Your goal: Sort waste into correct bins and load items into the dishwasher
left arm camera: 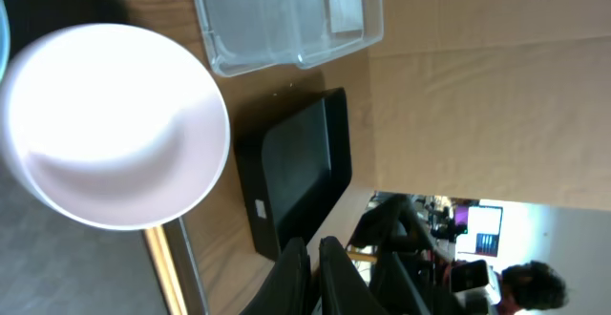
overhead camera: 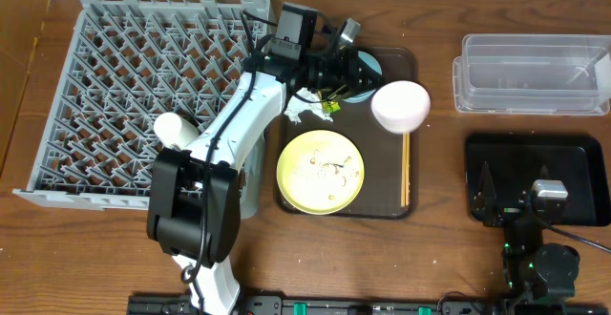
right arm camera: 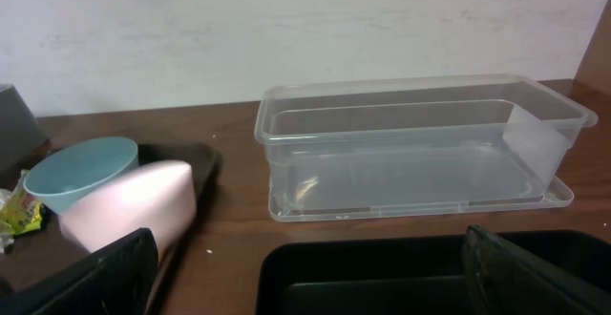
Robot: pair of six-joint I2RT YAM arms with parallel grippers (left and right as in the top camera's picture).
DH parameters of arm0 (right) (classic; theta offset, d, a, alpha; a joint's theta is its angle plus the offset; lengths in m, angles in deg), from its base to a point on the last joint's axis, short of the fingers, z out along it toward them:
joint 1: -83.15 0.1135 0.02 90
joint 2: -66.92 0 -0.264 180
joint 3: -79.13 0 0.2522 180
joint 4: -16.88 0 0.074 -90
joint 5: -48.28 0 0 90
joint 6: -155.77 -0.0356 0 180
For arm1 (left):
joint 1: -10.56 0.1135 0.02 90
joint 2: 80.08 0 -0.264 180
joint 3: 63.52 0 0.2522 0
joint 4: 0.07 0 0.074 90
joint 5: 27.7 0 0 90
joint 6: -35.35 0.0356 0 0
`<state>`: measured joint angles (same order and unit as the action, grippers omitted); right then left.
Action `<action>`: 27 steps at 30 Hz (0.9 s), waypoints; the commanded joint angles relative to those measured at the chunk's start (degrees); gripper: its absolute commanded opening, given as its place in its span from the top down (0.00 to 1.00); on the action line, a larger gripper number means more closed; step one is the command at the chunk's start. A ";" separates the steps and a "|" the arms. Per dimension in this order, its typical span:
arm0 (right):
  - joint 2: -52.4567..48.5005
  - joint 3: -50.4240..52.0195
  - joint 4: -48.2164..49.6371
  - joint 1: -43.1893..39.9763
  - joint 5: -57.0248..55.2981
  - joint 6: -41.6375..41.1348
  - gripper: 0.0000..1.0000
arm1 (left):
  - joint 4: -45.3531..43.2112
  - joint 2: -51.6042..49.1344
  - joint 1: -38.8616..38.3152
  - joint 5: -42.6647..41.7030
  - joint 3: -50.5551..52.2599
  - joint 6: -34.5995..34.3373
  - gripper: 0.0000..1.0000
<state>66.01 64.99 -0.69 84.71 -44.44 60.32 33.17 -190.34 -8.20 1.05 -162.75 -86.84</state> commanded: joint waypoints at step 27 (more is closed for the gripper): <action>0.09 0.07 -0.24 -0.39 0.02 -0.22 0.01 | -0.26 -5.95 -28.02 63.93 -3.58 24.68 0.28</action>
<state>66.01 64.99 -0.69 84.71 -44.44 60.32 33.90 -192.99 -36.84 61.94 -165.31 -63.39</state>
